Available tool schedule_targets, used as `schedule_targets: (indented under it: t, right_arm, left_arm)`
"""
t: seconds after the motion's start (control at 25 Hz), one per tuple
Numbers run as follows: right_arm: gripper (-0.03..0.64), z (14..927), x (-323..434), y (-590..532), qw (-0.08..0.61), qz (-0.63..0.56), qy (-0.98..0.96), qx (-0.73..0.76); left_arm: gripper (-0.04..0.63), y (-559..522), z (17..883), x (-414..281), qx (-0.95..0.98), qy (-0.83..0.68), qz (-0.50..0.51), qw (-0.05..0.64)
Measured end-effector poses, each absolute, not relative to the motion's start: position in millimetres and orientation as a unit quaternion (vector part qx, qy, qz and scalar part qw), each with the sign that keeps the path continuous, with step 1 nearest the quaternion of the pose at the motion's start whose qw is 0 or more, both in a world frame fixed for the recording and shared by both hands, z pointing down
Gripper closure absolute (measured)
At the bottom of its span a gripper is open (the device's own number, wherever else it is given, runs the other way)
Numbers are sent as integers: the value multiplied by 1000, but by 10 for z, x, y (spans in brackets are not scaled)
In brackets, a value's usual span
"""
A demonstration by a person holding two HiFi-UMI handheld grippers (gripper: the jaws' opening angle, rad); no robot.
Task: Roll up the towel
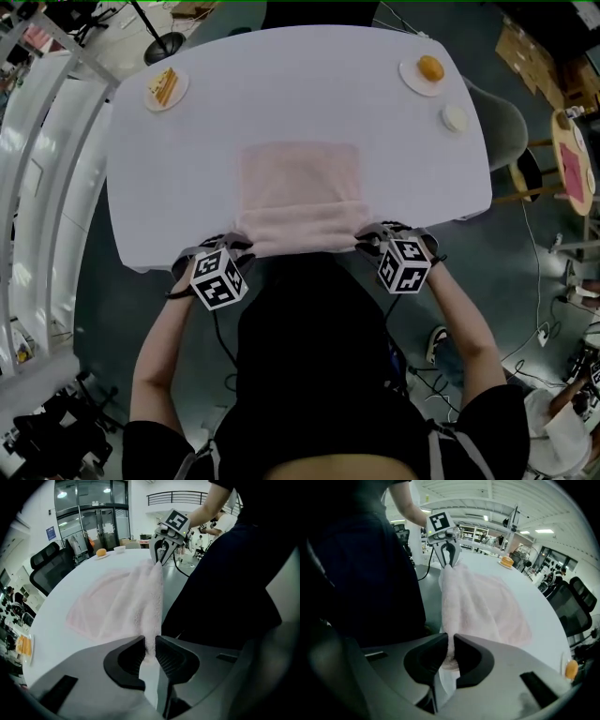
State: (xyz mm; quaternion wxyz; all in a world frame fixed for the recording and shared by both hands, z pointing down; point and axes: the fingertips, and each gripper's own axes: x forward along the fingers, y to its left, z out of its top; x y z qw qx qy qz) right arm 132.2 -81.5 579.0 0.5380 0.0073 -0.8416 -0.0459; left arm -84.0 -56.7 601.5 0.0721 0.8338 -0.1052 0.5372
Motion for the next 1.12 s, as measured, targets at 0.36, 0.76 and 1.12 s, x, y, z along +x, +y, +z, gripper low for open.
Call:
schedule_targets:
  t: [0.36,0.76,1.12]
  right_arm:
    - [578,5507,1251,-1017,528,-48,-848,10]
    - [578,5309,1233,-1710,517,-65,-853,21]
    - [578,5454,1210,-2317,520,-63,-852,20]
  left_arm:
    - [526,-809,5762,-900,843,-115,520,75]
    - [526,-1534,5534,-935,843,-171,505,63]
    - [526,-2170,5617,-978,829,-203,517,72]
